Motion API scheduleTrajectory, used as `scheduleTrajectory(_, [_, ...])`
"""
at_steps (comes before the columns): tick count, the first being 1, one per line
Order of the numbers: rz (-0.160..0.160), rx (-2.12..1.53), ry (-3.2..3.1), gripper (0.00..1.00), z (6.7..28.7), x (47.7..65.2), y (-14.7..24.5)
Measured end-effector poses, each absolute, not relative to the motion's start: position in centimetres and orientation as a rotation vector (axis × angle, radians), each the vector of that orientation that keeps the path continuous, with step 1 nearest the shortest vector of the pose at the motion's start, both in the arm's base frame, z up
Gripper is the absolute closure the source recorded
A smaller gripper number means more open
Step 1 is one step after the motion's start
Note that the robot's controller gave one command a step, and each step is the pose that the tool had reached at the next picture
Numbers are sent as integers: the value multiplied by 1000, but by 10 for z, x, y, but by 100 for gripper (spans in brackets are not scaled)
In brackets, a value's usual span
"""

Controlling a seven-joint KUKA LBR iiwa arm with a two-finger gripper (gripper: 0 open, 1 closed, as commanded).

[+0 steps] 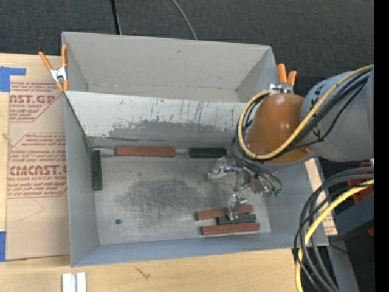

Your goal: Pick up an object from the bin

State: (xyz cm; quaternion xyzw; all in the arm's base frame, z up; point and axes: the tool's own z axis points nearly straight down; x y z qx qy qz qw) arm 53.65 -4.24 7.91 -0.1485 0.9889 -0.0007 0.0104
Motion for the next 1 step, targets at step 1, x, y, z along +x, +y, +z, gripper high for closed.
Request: scheduleTrajectory(1, [-2, -463, 3087, 0, 79, 536, -42])
